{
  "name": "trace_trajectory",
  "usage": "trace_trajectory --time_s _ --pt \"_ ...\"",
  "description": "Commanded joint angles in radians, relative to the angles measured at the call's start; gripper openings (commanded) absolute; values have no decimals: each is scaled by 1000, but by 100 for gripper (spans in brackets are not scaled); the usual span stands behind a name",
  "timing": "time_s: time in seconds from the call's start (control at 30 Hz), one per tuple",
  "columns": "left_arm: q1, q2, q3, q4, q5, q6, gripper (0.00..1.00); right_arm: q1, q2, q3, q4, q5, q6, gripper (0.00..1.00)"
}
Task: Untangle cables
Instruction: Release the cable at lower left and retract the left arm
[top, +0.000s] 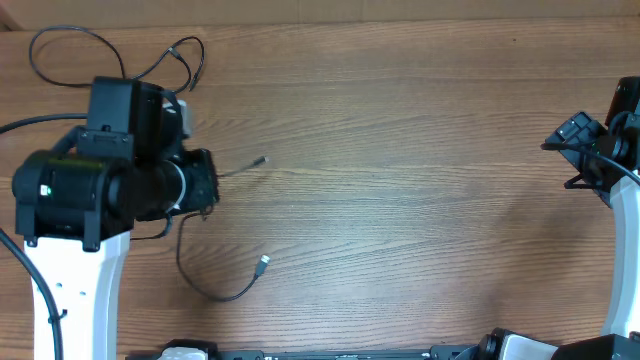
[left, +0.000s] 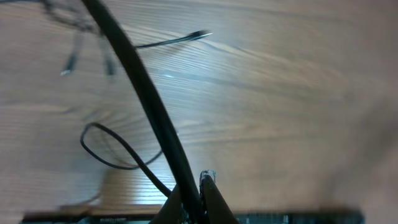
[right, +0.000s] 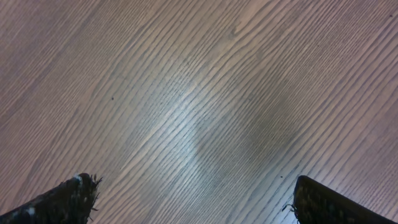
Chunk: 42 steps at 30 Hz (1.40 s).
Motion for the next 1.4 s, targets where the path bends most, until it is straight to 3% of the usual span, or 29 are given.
trace_trajectory --time_s 0.0,0.17,0.43,0.63,1.03,1.37 --pt "63 11 -4 -11 -122 -154 4 -5 -2 31 3 9 -2 100" --pt "172 11 -5 -29 -235 -320 4 -5 -2 31 3 9 -2 100" --pt "293 11 -11 -25 -403 -425 4 -5 -2 31 3 10 -2 100" --pt "372 11 -64 63 -505 -497 4 -5 -2 31 3 10 -2 100" --pt "714 43 -301 423 -529 -499 4 -5 -2 31 3 10 -2 100" --pt "819 206 -348 500 -530 -454 4 -5 -2 31 3 9 -2 100"
